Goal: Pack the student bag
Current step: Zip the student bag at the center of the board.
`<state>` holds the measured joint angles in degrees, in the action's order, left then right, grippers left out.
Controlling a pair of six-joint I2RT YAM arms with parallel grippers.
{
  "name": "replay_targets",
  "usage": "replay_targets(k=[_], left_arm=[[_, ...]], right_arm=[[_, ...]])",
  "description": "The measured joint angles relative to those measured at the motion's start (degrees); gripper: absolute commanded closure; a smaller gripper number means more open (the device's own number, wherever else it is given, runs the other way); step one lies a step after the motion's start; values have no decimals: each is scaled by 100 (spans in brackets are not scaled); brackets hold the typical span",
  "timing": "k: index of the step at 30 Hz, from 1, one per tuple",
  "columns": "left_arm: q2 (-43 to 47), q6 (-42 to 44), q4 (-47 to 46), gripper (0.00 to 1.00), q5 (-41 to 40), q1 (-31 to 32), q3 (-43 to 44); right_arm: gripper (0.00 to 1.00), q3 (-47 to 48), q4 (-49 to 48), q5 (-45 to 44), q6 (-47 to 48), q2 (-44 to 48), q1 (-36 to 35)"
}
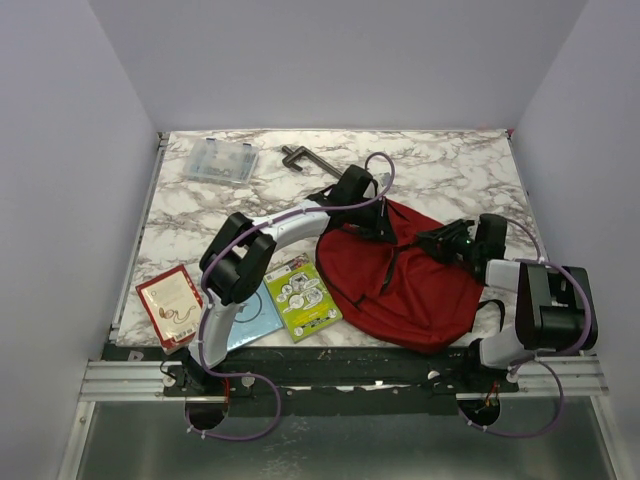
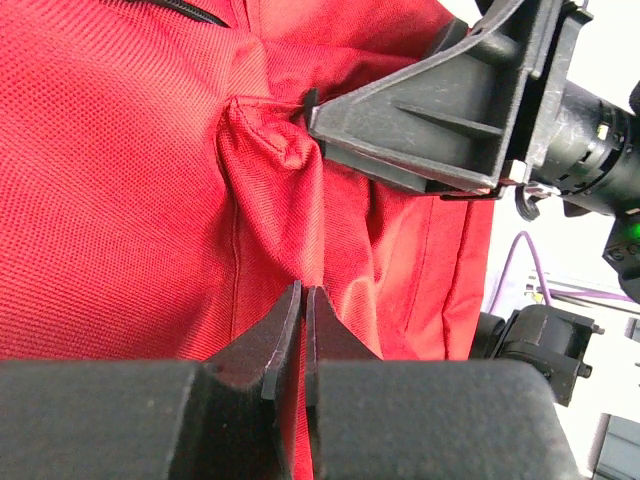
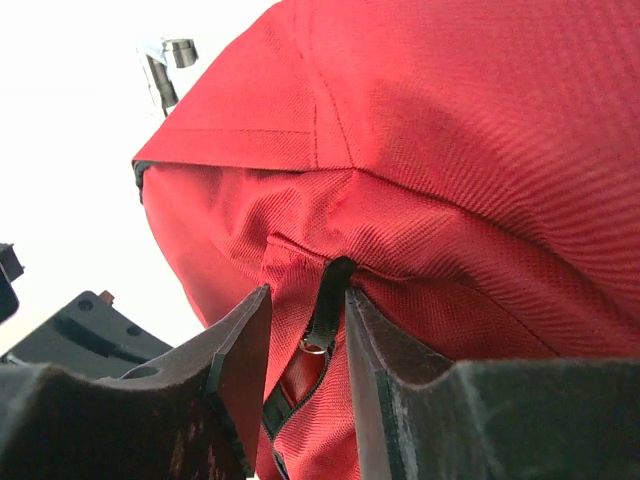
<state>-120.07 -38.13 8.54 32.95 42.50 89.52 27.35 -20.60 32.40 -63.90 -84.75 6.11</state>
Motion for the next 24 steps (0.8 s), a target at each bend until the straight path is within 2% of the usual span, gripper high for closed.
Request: replay_targets(k=[1, 2, 3, 5, 7, 11, 15, 18, 24], left_arm=[[0, -4, -11, 94, 0, 0, 0], [0, -20, -20, 94, 0, 0, 0], [0, -24, -26, 94, 0, 0, 0], [0, -26, -33, 92, 0, 0, 0], [0, -24, -39, 84, 0, 0, 0], [7, 4, 33, 61, -13, -11, 22], [31, 13, 155, 45, -208, -74, 114], [48, -105, 271, 40, -509, -166, 293], [-83, -435, 426, 42, -962, -291, 1176]], right_arm=[[65, -11, -122, -13, -125, -90, -2], [82, -35, -238, -37, -234, -157, -4], [90, -52, -321, -66, -321, -201, -9], [95, -52, -468, -129, -442, -304, -15], [98, -42, -549, -146, -474, -407, -17], [99, 39, -570, -127, -326, -455, -22], [100, 313, -529, 33, 122, -455, -22], [99, 566, -542, 262, 446, -455, -22], [99, 1279, -610, 896, 863, -833, -44]])
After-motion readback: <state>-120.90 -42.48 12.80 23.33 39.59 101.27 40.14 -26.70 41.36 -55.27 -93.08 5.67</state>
